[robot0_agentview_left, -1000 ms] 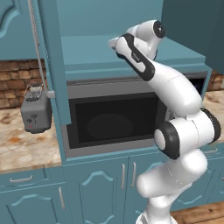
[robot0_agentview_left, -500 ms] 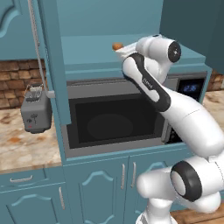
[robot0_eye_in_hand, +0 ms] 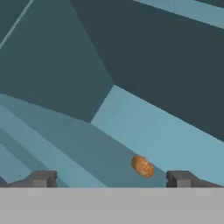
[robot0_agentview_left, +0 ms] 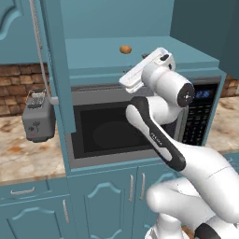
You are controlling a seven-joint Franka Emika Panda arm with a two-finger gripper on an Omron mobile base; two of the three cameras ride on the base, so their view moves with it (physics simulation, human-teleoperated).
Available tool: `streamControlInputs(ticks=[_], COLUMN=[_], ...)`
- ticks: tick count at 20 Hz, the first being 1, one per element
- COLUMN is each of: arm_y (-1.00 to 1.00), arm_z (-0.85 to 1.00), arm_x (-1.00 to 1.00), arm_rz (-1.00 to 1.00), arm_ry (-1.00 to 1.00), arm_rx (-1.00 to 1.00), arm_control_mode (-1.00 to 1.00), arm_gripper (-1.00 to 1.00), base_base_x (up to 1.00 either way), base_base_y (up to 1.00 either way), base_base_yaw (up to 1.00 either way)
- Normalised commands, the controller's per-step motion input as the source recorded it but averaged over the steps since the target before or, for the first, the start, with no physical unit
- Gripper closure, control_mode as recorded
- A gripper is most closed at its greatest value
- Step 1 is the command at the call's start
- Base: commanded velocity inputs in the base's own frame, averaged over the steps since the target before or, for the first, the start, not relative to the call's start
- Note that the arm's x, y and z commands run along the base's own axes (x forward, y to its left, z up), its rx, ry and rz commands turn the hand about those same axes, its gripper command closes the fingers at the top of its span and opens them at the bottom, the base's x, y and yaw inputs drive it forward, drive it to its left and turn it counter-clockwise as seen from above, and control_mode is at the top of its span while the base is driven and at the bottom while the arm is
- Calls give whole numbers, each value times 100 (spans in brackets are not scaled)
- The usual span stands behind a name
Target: Pick the tangerine from the counter and place it in the cabinet. Then close the cabinet.
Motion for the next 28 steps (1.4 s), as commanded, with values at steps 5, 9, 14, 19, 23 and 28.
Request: streamControlInputs(ticks=[5,9,14,19,23,28], arm_y=[45,13,8,28,28,32], arm_z=[0,-2,-7,-25,-1,0], arm_x=[-100,-100,-100,-100,-100,-100], arm_rz=[-2,-9,-15,-17,-16,-16], arm_ry=[0,5,8,5,1,0], arm_rx=[-27,-17,-9,-13,-11,-9], arm_control_mode=[-100,-100,-100,-100,-100,-100], arm_gripper=[-100,-100,-100,-100,-100,-100], base_base_x=[0,0,0,0,0,0], base_base_y=[0,0,0,0,0,0], base_base_yaw=[0,0,0,0,0,0])
